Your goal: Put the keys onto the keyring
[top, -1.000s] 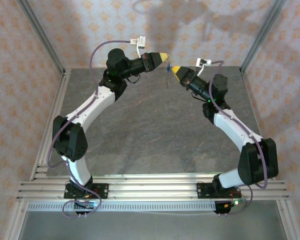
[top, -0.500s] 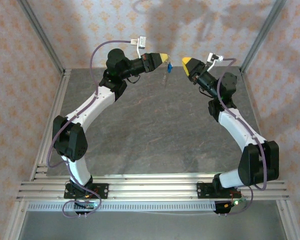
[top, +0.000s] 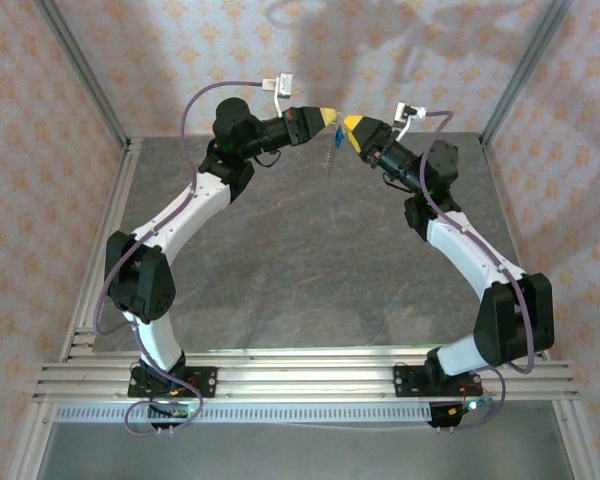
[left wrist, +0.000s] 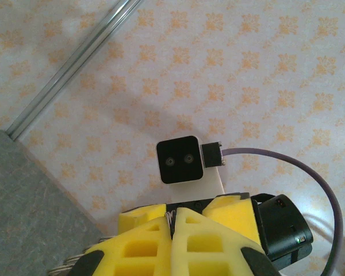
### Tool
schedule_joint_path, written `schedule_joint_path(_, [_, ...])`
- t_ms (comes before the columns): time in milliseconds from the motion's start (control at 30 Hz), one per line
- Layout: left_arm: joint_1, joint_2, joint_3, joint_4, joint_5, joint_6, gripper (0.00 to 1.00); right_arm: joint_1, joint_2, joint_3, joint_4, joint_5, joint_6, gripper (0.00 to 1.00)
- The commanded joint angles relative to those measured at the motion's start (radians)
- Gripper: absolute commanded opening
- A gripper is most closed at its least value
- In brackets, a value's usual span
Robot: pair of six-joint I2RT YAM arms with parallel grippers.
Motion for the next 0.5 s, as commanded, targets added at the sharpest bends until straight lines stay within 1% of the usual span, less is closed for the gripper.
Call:
schedule_joint_path(0, [-0.010,-0.031,0.012,0.059,0.023,-0.005,0.00,0.015,-0.039,0.015,-0.042,-0.021,-0.069,0.43])
schedule_joint_path(300, [-0.012,-0.025,0.021,0.049,0.018,0.000,0.00,0.030,-0.068,0.026,-0.175,-0.019,-0.168,0.41])
schedule_joint_path(467, [-0.011,-0.022,0.021,0.044,0.016,0.002,0.00,0.029,-0.086,0.018,-0.196,-0.013,-0.189,0.42])
